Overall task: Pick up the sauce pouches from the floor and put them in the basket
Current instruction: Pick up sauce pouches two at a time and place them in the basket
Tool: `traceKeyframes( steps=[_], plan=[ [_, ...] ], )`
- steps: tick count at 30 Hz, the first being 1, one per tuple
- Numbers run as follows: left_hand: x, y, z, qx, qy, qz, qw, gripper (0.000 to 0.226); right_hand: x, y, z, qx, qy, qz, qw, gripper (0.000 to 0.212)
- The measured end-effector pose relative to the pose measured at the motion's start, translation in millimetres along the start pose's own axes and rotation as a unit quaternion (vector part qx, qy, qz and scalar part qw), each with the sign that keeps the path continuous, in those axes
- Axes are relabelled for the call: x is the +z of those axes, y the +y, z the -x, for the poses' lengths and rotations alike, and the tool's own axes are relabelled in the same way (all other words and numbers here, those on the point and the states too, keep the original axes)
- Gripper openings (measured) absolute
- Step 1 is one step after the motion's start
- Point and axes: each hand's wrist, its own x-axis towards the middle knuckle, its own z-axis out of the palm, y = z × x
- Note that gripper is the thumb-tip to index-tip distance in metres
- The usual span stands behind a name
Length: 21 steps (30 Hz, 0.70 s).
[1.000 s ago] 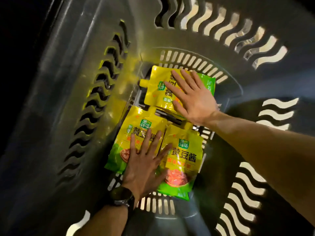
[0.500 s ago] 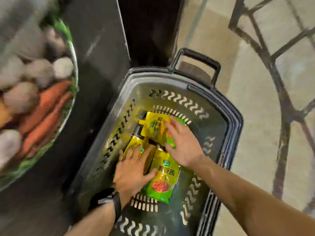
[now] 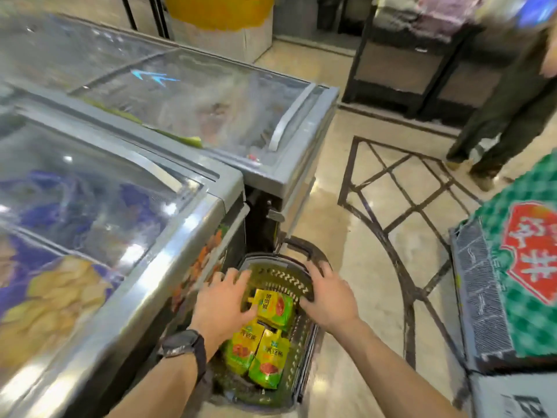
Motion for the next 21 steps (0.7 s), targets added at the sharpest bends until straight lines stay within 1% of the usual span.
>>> traceKeyframes(
  steps=[3,5,8,11,14,16,18,21],
  plan=[
    [-42,-18,40,-0.049,0.030,0.000,0.998,0.076,-30,-22,26,0.002,0.014,0.021,1.000,0.080],
    [-60,-33,67,-0.076,0.050,0.013,0.996,0.080,-36,-46,37,-0.022,0.016,0.027,0.999,0.078],
    [-73,-58,107,-0.129,0.081,0.024,0.988,0.071,-35,-94,44,-0.094,0.002,0.051,0.994,0.078],
    [-84,-84,154,-0.215,0.094,0.016,0.972,0.067,-33,-154,49,-0.196,0.006,0.096,0.976,0.075],
    [-93,-106,208,-0.314,0.105,0.033,0.943,0.065,-36,-210,60,-0.300,0.012,0.117,0.947,0.075],
    [-95,-112,249,-0.375,0.127,0.036,0.918,0.061,-35,-240,68,-0.368,0.008,0.132,0.920,0.074],
    [-94,-110,292,-0.441,0.137,0.036,0.886,0.063,-34,-265,83,-0.435,0.004,0.140,0.890,0.073],
    [-85,-91,368,-0.544,0.121,0.046,0.829,0.067,-24,-296,110,-0.520,-0.014,0.163,0.839,0.073]
  ],
)
